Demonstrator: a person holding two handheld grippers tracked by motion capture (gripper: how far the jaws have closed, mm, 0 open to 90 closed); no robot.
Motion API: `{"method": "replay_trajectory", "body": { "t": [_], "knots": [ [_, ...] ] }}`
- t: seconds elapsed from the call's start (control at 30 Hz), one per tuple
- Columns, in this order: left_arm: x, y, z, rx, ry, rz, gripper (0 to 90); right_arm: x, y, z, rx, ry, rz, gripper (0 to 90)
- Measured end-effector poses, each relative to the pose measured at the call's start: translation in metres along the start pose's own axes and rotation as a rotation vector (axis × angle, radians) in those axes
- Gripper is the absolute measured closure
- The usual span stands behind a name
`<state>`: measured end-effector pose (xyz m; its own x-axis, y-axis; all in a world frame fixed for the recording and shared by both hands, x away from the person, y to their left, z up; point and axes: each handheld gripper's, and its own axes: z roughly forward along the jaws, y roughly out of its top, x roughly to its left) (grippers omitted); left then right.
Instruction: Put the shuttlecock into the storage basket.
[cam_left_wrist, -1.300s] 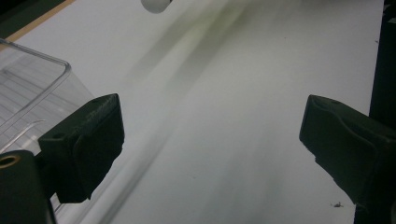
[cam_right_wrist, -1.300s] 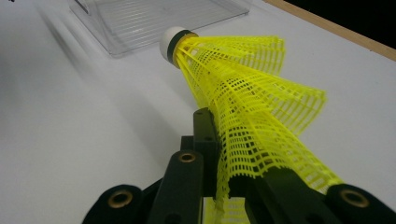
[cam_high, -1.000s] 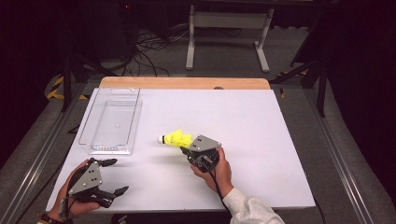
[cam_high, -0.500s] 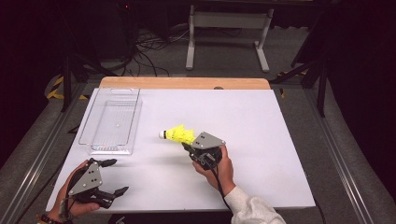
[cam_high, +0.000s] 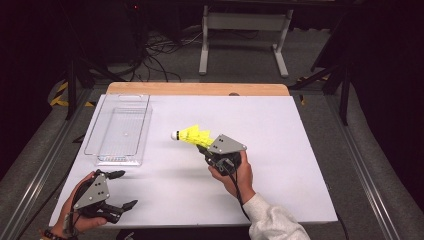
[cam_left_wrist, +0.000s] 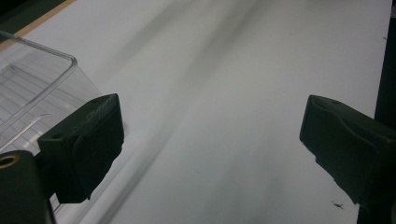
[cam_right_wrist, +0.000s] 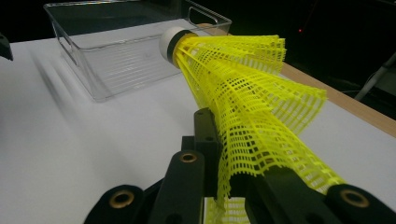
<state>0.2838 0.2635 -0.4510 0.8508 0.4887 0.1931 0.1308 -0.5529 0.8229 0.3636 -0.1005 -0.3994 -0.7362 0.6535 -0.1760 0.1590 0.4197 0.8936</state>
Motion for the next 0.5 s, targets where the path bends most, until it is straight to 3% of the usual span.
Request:
{"method": "replay_trajectory", "body": {
  "t": [0.5],
  "knots": [
    [0.000, 0.000, 0.001, 0.001, -0.002, -0.002, 7.6, 0.000, 0.012, 0.006, -0.011, 0.003, -0.021, 87.6]
  ]
}}
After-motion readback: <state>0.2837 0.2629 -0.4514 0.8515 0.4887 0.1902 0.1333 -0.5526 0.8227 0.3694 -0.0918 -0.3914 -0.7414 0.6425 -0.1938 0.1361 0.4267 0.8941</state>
